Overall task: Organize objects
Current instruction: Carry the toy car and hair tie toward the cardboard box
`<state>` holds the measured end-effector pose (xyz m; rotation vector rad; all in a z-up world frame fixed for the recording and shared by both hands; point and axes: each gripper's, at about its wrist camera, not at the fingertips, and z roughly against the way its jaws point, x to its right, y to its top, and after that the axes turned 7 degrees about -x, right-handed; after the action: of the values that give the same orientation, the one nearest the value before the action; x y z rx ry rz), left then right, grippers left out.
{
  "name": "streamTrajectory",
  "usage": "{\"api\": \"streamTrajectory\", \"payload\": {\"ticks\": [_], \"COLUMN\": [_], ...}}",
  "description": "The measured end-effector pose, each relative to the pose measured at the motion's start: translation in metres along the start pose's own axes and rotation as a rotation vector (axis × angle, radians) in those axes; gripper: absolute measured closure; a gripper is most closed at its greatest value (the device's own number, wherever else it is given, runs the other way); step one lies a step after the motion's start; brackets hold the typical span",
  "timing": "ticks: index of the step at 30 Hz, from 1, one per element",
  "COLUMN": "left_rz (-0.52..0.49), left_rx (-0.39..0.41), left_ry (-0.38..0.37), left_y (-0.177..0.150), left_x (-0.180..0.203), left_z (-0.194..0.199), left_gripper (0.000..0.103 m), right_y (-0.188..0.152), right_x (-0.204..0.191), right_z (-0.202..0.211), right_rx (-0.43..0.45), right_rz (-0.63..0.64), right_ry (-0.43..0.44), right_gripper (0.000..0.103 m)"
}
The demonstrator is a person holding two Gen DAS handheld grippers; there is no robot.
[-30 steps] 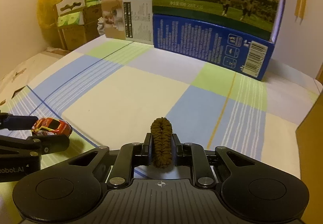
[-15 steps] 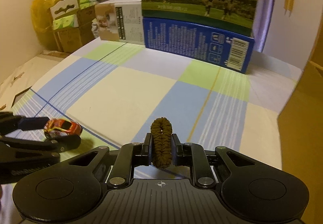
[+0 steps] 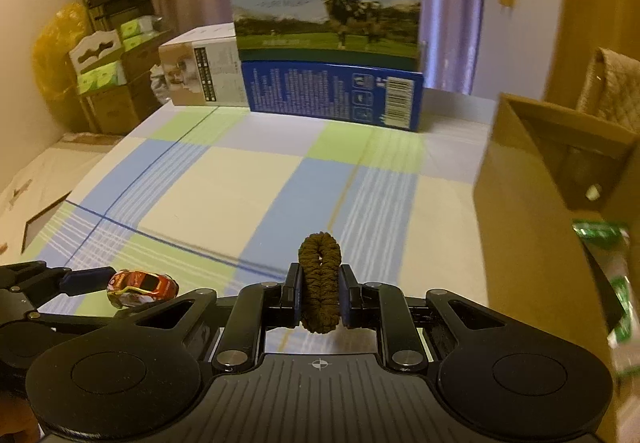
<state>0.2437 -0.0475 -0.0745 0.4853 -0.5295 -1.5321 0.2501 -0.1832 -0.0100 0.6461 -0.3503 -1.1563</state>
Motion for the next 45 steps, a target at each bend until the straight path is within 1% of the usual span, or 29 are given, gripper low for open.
{"api": "streamTrajectory", "payload": {"ticks": [6, 10, 18, 23, 32, 45], "left_rz": [0.03, 0.045, 0.043, 0.028, -0.032, -0.121], "left_rx": [0.004, 0.01, 0.063, 0.08, 0.102, 0.109], "left_ry": [-0.009, -0.023, -0.041, -0.065, -0.098, -0.149], "left_y": [-0.014, -0.022, -0.032, -0.041, -0.051, -0.054], "left_x": [0.001, 0.003, 0.016, 0.032, 0.063, 0.108], "left_z": [0.033, 0.06, 0.117, 0.143, 0.174, 0.189], "left_gripper": [0.041, 0.041, 0.041, 0.041, 0.041, 0.041], "right_y": [-0.017, -0.034, -0.059, -0.07, -0.086, -0.106], "right_x": [-0.003, -0.012, -0.015, -0.013, 0.002, 0.038], "right_z": [0.04, 0.068, 0.123, 0.153, 0.192, 0.224], "right_rx": [0.026, 0.036, 0.055, 0.075, 0.104, 0.108], "right_rz": [-0.047, -0.069, -0.089, -0.102, -0.119, -0.151], "right_ry": [0.012, 0.024, -0.006, -0.024, -0.051, -0.11], "right_gripper": [0.088, 0.088, 0.088, 0.088, 0.088, 0.088]}}
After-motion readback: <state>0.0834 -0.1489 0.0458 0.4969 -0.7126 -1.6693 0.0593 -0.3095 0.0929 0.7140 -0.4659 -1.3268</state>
